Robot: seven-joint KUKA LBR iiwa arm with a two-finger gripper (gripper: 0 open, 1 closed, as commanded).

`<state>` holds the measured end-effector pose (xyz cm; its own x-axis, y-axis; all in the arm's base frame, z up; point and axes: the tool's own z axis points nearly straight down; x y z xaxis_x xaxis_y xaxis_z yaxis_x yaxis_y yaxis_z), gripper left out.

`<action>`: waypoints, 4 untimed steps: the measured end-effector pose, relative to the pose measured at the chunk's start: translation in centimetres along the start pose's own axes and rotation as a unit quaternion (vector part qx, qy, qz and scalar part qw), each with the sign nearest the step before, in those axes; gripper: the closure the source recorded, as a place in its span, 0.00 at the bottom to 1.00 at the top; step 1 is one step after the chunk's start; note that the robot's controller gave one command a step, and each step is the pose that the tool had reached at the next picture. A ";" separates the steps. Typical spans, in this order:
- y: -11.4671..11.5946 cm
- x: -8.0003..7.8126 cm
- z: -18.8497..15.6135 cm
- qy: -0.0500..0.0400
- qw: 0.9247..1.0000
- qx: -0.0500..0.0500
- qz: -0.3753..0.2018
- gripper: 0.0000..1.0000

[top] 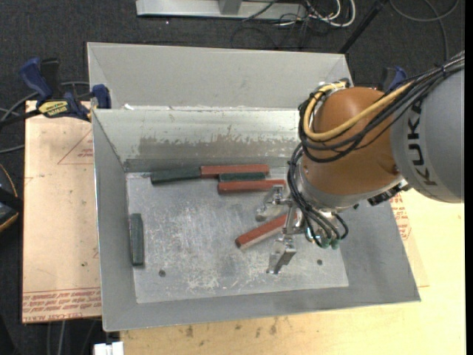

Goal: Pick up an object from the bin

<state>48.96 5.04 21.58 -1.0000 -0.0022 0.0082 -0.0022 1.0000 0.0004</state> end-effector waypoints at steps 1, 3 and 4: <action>0.0 -0.2 -0.4 -0.004 1.000 0.000 0.001 0.00; -2.0 -6.3 8.9 -0.006 0.997 0.000 -0.071 0.00; -2.0 -4.4 13.8 -0.012 0.990 0.000 -0.140 1.00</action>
Offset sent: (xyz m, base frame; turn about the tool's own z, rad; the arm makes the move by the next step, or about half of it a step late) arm 0.0413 -0.0116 -0.1346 -0.0256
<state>53.21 3.09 7.77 -0.9603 -0.2786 -0.0154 -0.2786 0.9604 -0.0009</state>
